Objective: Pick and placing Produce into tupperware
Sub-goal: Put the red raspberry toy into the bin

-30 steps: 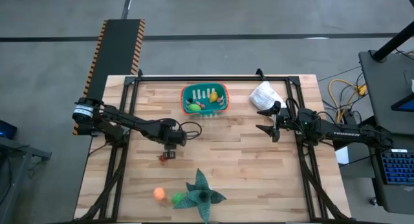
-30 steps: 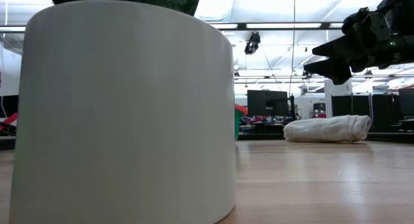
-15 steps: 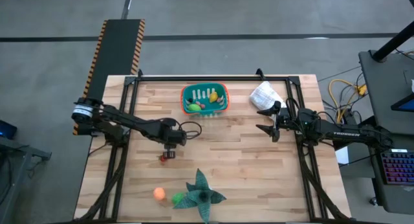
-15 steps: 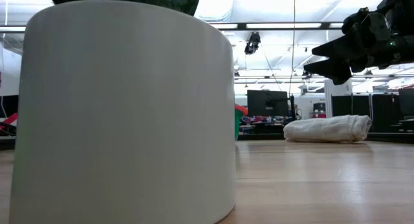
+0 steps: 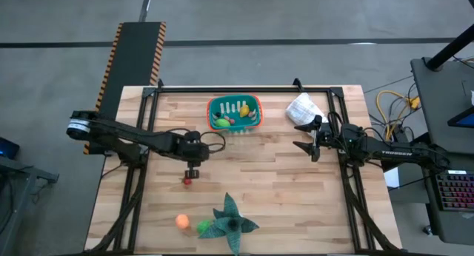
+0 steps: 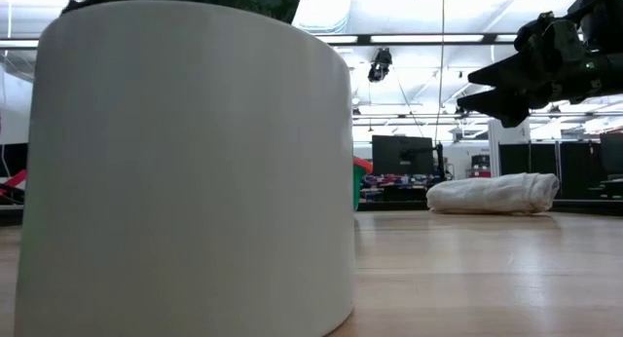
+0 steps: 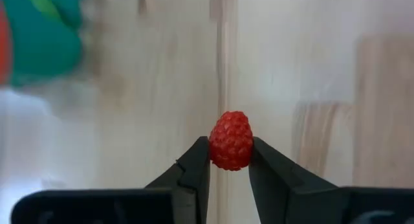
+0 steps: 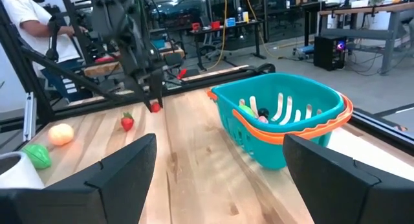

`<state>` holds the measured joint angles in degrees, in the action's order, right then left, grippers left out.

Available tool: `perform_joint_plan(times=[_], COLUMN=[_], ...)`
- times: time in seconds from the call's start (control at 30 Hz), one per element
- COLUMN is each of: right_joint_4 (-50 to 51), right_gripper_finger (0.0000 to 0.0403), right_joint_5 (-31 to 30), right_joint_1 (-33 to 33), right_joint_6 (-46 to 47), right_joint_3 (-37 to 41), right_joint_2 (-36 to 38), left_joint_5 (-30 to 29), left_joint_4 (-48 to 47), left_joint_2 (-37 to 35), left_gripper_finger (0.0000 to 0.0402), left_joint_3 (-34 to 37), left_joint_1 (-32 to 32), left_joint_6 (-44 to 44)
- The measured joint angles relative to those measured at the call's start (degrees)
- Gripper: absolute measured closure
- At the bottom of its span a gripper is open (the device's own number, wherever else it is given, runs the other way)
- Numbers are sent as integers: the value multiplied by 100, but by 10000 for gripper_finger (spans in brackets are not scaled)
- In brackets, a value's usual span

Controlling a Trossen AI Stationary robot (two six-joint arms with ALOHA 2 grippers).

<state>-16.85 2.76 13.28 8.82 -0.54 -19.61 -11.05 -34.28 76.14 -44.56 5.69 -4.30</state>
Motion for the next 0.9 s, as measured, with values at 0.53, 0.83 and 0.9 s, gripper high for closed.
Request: perform_joint_plan(times=[0.53,0.83,0.9], right_joint_4=[-224,-229,-224], right_gripper_finger=[76,76,76], right_joint_5=[7,7,7], right_joint_1=[0,0,0], right_joint_6=[122,122,120], right_joint_3=[0,0,0], right_joint_2=[2,-7,-5], left_joint_5=[27,88,88], left_joint_4=[1063,1791,2043], left_joint_2=[-1967,-2325,-2327], left_gripper_finger=[336,336,336], left_joint_3=[-2,1,32], left_joint_1=[0,-11,-31], left_joint_6=[1129,2072,2255])
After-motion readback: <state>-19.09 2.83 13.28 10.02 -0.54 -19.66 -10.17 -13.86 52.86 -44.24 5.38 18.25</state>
